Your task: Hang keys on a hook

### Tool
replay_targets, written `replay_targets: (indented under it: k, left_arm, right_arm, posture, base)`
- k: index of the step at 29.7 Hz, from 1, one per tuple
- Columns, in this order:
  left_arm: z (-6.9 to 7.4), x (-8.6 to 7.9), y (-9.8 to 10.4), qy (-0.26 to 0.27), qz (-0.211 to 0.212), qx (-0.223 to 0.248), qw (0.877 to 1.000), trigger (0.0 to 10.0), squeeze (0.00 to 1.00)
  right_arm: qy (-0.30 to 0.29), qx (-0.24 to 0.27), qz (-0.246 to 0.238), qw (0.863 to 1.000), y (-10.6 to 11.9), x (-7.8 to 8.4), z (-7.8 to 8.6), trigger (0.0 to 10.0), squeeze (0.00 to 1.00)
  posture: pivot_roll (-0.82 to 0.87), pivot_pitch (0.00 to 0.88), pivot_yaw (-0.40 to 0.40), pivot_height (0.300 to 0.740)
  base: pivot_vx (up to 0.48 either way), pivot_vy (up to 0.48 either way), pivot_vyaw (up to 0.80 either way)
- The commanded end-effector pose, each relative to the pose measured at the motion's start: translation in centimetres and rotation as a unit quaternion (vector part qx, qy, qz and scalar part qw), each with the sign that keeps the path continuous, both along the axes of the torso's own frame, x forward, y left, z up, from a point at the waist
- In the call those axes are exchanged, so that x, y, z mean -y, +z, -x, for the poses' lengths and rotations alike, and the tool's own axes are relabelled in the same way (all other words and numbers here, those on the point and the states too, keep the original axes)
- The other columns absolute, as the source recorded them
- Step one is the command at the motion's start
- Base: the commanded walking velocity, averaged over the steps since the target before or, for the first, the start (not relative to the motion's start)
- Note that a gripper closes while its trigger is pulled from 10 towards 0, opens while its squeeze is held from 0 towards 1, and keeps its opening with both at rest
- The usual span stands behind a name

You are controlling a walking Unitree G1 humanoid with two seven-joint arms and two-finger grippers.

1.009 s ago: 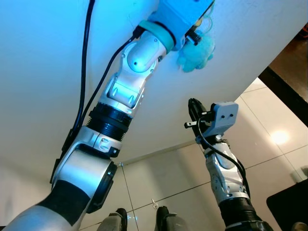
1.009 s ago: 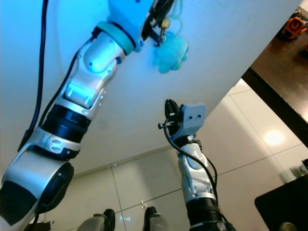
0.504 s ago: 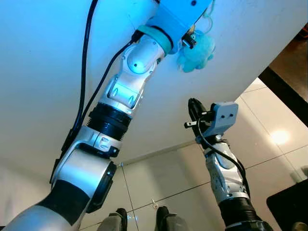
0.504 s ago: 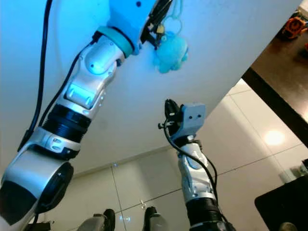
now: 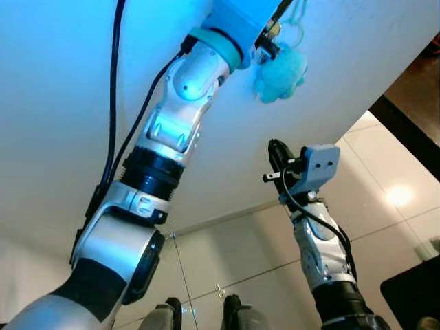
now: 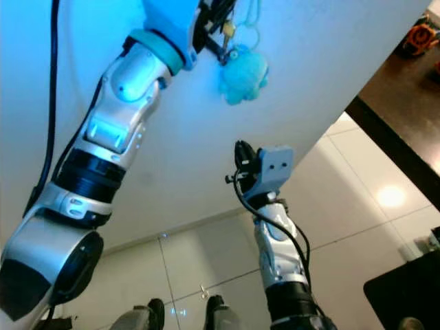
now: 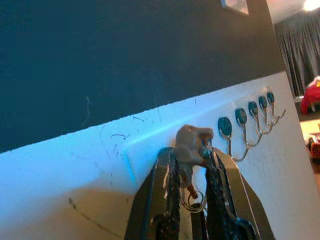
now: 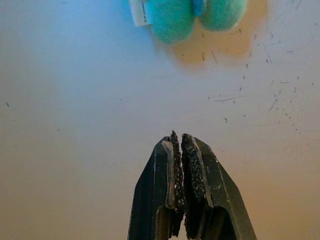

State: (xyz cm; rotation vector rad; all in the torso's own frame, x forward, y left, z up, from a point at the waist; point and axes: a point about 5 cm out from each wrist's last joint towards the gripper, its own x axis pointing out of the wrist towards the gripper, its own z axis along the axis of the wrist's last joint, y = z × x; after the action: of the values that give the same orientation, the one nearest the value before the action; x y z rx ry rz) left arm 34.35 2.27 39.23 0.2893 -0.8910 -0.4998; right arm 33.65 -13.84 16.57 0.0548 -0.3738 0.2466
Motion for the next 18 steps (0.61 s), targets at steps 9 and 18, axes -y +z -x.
replay_targets:
  k: [9, 18]
  left_arm:
    - [1.4, 0.8, -0.9, -0.052, -0.012, -0.004, 0.999, 10.0, 0.00]
    - [1.8, 1.0, -2.0, -0.054, -0.023, -0.021, 0.998, 10.0, 0.00]
  right_arm:
    - [0.000, -0.011, 0.002, 1.000, -0.6, 0.1, 0.2, 10.0, 0.00]
    - [0.001, -0.011, 0.001, 1.000, -0.6, 0.0, 0.1, 10.0, 0.00]
  posture:
    - [-0.01, 0.239, 0.007, 0.740]
    - [-0.01, 0.239, 0.010, 0.740]
  base:
    - [0.000, 0.000, 0.00]
    - [0.000, 0.000, 0.00]
